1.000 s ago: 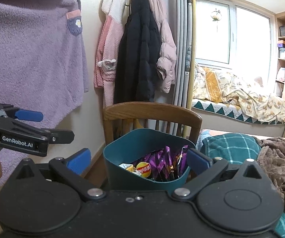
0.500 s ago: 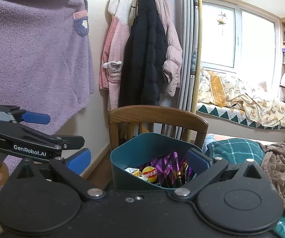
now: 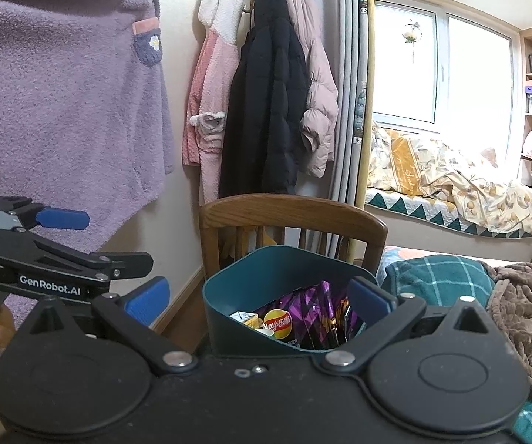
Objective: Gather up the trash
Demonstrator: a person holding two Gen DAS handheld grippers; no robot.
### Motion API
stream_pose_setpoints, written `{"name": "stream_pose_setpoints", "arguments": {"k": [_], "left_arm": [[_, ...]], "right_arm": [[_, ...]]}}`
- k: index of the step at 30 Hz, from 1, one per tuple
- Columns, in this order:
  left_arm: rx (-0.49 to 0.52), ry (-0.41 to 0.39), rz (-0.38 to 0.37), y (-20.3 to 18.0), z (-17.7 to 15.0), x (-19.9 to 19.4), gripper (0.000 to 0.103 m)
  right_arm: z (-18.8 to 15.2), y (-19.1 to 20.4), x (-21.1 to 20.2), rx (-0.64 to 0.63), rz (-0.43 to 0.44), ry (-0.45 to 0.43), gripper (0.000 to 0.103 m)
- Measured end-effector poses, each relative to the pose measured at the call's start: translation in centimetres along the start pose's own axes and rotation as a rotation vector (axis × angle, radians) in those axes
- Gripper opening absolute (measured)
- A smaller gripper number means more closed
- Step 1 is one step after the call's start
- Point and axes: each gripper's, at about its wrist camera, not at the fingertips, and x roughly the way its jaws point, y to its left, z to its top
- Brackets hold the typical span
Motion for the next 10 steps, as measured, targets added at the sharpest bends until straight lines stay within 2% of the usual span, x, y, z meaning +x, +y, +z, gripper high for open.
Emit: {"name": "stream_pose_setpoints", "arguments": {"k": [10], "left_arm": [[0.000,0.015,-0.014,0.48,-0.50,0.49,0.103]], "right_arm": [[-0.04,0.28,0.68,-0.002,0.012,0.012,0.103]]}}
